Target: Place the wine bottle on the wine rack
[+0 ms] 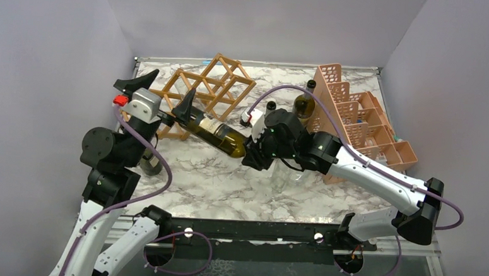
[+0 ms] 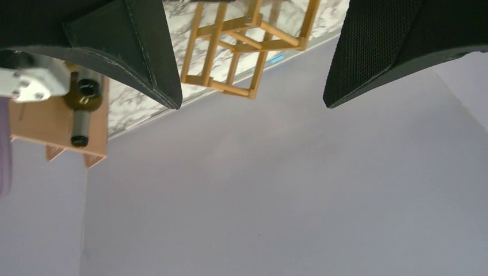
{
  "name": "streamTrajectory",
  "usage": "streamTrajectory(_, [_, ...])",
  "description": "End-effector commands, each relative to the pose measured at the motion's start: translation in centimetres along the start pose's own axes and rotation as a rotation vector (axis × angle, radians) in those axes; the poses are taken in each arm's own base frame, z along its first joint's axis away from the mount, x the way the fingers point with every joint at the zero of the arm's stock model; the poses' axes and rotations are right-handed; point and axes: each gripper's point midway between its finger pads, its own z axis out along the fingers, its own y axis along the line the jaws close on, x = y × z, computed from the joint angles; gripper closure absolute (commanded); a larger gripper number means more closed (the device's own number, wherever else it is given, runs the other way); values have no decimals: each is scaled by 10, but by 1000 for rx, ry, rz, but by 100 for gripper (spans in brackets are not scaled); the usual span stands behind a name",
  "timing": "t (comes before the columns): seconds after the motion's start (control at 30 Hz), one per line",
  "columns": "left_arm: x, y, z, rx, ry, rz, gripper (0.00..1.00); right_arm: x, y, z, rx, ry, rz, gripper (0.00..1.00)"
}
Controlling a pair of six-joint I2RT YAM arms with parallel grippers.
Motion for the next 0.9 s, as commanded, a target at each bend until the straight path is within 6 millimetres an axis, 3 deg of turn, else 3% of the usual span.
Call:
streamTrajectory(0.0, [-10,-12,7,22,19,-258,1,-39,36,-6,-175,-149,-24,99])
streamTrajectory(0.17, [-7,-25,12,82,60,-336,1,-27,48,10,-207,-119,1,99])
streamTrajectory(0.3, [0,-23,15,56,84,-359,1,-17,54,26,-197,-98,36,99])
streamTrajectory(0.57, [-1,-18,15,31,91,-350,1,-2,44,70,-65,-62,162,99])
streamTrajectory(0.87, [-2,-15,15,21,117,-339,1,-3,52,109,-22,-92,278,99])
